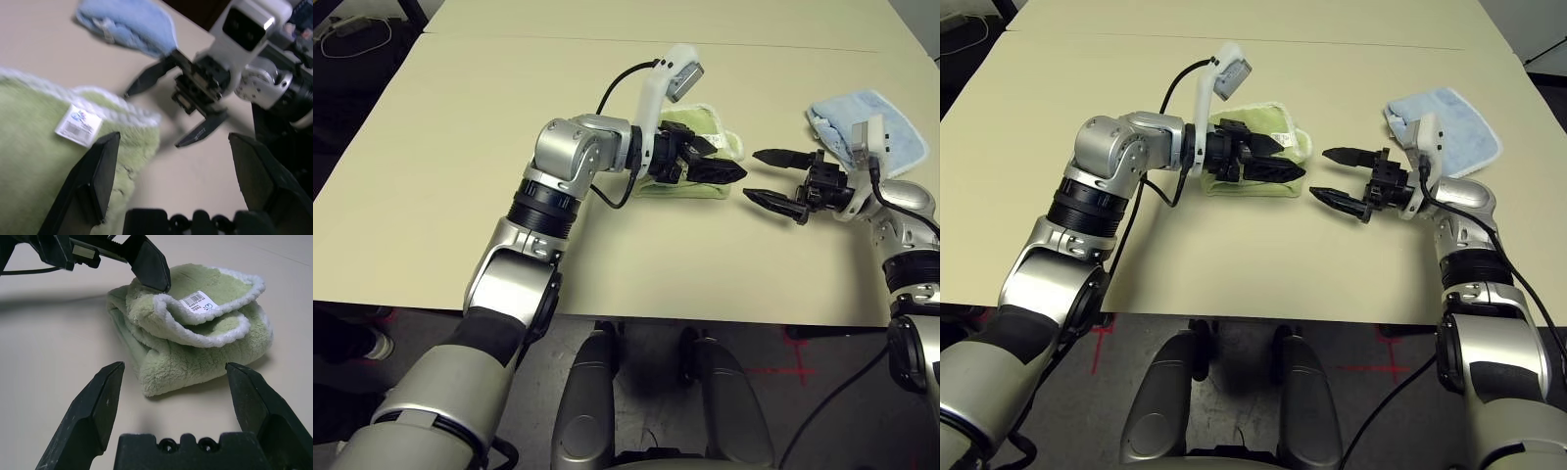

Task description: Fold the towel and set it aside.

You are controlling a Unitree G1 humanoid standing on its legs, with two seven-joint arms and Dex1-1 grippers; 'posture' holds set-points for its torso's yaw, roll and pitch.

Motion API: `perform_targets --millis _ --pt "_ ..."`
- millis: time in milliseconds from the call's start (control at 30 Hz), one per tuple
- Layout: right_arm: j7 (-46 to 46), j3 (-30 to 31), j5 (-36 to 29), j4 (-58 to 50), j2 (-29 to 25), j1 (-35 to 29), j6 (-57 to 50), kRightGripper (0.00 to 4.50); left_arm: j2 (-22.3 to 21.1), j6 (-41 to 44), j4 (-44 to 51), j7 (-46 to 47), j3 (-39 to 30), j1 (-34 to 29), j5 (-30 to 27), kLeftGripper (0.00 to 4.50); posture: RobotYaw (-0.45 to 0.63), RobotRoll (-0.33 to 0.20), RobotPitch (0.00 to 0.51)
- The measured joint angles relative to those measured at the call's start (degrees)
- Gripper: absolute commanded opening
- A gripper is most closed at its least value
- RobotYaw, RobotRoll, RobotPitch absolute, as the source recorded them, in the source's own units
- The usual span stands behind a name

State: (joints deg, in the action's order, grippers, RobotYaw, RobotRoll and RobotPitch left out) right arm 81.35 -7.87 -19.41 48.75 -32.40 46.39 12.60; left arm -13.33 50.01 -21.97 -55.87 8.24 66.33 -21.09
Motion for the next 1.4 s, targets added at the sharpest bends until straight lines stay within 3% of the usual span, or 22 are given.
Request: perform_targets --millis 167,367,467,567,900,1300,1400 --pt "-0.9 -0.35 -0.79 0.04 0.5 0.8 -2.23 4.5 -4.83 -12.86 -3.13 0.48 -4.41 -1.16 1.61 4.48 0.08 0.0 0.252" --pt "-1.23 -0.41 -1.43 0.01 0.76 0.98 -3.56 4.5 -7.71 -31.46 -7.17 5.71 -5.71 -10.74 7.88 4.48 0.08 0.0 0.256" --pt "-1.17 -0.44 -1.56 0.0 0.79 0.99 -3.96 4.5 -9.16 -36.32 -7.52 5.52 -5.72 -14.51 8.79 4.48 0.08 0.0 0.255" --pt "-0.97 -0.49 -1.79 0.0 0.7 0.98 -4.07 3.96 -9.79 -37.3 -7.54 5.99 -6.17 -15.92 8.89 4.5 0.08 0.0 0.251" --pt "-0.24 -0.69 -2.38 -0.43 0.11 0.59 -4.74 0.14 -9.97 -38.04 -7.52 5.93 -9.12 -15.29 7.79 4.5 0.08 0.0 0.24" --pt "-0.05 -0.69 -2.57 -1.59 0.03 0.51 -5.4 0.06 -12.57 -42.76 -7.57 -6.12 -8.56 -15.4 6.69 4.5 0.07 0.0 0.233" --pt "0.02 -0.69 -2.6 -1.63 0.03 0.51 -5.4 0.0 -12.75 -45.32 -8.0 -8.41 -7.77 -15.48 6.77 3.88 0.07 0.0 0.234"
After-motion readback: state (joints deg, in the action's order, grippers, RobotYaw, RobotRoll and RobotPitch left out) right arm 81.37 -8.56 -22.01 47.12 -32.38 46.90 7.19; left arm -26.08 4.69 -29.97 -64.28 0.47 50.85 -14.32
